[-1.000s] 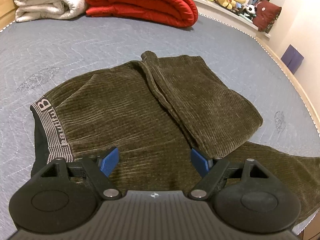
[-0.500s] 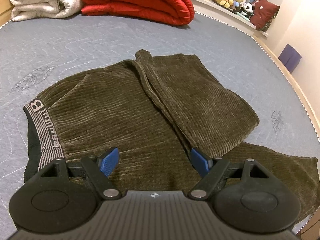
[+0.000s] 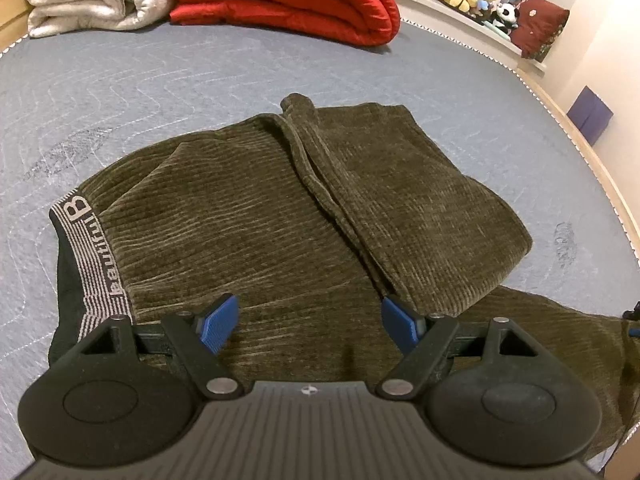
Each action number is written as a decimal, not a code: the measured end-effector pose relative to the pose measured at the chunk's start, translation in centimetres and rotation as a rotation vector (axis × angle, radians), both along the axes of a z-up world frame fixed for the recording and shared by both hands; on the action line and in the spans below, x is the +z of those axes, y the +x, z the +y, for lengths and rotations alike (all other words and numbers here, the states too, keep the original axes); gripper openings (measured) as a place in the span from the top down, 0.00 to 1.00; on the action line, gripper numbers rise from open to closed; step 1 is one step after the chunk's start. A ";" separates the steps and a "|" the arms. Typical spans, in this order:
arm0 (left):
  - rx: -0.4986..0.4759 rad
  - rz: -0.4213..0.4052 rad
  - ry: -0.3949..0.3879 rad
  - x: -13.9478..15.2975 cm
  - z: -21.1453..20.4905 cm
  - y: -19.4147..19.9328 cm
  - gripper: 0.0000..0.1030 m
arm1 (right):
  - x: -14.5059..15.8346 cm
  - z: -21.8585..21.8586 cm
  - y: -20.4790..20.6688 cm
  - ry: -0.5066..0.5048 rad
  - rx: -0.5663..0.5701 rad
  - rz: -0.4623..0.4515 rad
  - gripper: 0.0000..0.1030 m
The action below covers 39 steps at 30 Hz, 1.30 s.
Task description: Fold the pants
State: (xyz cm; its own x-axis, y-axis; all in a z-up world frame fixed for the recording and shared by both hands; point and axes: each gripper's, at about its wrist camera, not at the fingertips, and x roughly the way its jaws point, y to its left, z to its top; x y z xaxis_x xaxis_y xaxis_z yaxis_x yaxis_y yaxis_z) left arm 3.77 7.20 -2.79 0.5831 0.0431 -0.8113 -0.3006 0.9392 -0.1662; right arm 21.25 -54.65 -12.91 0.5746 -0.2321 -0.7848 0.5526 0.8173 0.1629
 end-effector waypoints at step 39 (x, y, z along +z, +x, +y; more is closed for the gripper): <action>-1.054 0.074 0.180 -6.8 -10.9 -10.6 0.36 | 0.2 -10.8 -14.7 0.044 -0.224 0.069 0.27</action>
State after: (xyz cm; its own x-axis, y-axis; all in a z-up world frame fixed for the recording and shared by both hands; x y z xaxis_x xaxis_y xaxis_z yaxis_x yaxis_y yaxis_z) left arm -6.85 -3.67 -9.56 0.3459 -0.3313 -0.8778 0.6724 0.7400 -0.0143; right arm 6.51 -65.48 -12.73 0.4577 -0.3121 -0.8326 0.7301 0.6663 0.1516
